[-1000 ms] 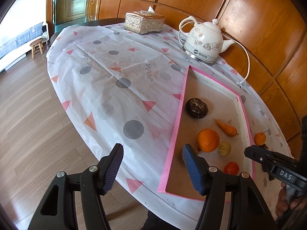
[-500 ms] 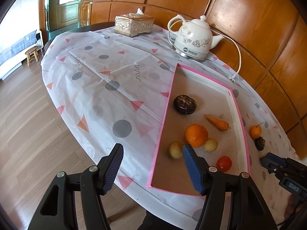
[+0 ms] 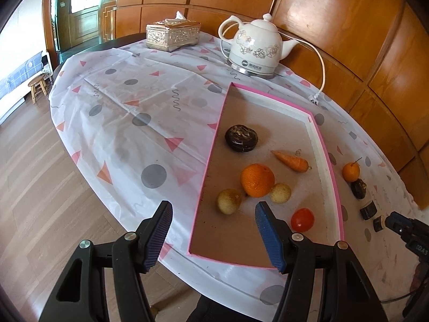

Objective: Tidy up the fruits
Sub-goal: 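Move the open right gripper back away from the tray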

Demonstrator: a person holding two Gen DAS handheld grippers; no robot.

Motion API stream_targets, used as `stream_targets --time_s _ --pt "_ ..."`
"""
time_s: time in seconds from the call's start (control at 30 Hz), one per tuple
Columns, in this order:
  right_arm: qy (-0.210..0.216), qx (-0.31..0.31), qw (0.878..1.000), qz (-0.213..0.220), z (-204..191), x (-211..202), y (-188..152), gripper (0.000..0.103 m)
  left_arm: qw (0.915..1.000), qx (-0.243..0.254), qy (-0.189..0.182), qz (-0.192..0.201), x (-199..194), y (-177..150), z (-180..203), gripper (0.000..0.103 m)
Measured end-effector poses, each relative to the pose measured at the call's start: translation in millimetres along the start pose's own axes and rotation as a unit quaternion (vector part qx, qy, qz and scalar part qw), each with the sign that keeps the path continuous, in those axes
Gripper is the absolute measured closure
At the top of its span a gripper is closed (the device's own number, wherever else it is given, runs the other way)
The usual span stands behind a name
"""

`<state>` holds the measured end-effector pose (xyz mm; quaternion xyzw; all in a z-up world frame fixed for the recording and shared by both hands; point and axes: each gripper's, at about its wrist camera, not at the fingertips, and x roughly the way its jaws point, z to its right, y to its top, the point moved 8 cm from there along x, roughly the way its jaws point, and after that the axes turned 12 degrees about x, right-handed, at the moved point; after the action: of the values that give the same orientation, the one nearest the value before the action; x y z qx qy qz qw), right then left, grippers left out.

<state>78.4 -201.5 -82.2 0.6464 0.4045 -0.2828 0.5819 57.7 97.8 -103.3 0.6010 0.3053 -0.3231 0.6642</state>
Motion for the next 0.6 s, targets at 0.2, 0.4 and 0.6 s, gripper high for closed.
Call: stream_targets --time_s 0.2,0.4,0.6 --pt "-0.024 0.020 1.000 0.005 34.3 -10.6 -2.3 0.067 0.9999 0.012 -0.002 0.001 -0.4 1.4 8.6 0.038" --pt "-0.061 0.046 0.997 0.011 79.8 -25.2 -2.1 0.067 0.9997 0.023 -0.006 -0.001 0.6 2.8 17.0 0.038" --pt "-0.116 0.089 0.989 0.020 145.0 -45.1 -2.3 0.067 0.9992 0.039 -0.010 -0.003 1.4 4.4 27.1 0.038"
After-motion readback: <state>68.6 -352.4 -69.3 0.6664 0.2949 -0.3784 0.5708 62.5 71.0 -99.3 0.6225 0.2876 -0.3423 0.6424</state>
